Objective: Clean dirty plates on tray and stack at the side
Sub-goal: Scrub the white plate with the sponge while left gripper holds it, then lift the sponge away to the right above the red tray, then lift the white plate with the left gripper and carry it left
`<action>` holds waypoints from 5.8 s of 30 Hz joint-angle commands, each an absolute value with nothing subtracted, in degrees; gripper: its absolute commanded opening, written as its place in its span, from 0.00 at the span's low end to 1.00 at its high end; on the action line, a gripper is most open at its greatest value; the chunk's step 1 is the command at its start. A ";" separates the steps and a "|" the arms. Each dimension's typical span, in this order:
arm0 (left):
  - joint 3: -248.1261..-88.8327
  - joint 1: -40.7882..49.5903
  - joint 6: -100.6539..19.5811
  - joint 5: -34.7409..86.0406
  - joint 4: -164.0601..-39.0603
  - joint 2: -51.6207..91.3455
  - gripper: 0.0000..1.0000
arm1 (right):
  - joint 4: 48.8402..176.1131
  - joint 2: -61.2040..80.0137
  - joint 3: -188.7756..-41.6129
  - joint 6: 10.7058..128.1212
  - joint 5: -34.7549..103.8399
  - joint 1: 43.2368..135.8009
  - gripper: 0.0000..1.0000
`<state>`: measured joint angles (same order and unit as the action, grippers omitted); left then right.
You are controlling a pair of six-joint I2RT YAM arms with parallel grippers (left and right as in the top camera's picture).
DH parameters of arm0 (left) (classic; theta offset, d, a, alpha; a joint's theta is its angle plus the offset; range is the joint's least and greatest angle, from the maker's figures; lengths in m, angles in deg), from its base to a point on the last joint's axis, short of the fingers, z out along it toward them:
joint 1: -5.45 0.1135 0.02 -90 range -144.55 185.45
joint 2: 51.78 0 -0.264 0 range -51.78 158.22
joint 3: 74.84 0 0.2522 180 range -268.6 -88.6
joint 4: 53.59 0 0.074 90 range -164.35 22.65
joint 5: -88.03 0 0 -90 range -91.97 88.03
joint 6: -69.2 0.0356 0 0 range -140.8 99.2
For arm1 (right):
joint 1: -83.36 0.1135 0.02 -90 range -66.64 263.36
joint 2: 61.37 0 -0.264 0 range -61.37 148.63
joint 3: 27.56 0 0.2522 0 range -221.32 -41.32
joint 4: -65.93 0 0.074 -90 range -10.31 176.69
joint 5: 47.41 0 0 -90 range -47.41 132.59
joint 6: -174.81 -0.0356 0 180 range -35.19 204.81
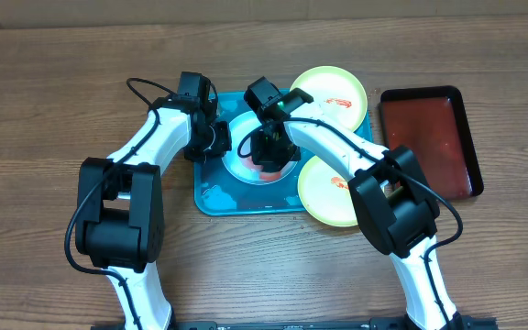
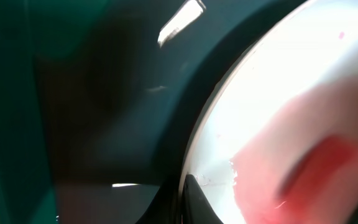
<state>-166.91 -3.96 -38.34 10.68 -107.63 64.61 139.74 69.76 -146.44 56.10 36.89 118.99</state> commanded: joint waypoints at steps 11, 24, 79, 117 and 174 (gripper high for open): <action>-166.27 -4.31 -37.03 11.14 -107.82 65.97 0.05 | 130.13 71.75 -147.40 61.20 59.56 118.97 0.04; -166.27 -4.31 -37.05 11.16 -107.80 65.97 0.04 | 121.14 74.92 -147.66 66.40 24.15 119.89 0.04; -166.27 -4.31 -37.07 8.97 -108.81 65.97 0.04 | 137.49 78.42 -150.90 73.09 7.91 118.10 0.04; -170.38 -10.58 -24.92 -22.24 -107.17 49.45 0.04 | 153.71 43.64 -157.24 66.79 31.91 90.14 0.04; -170.36 -14.60 -30.69 -6.33 -109.20 48.79 0.04 | 153.99 44.08 -157.08 66.83 36.61 88.68 0.04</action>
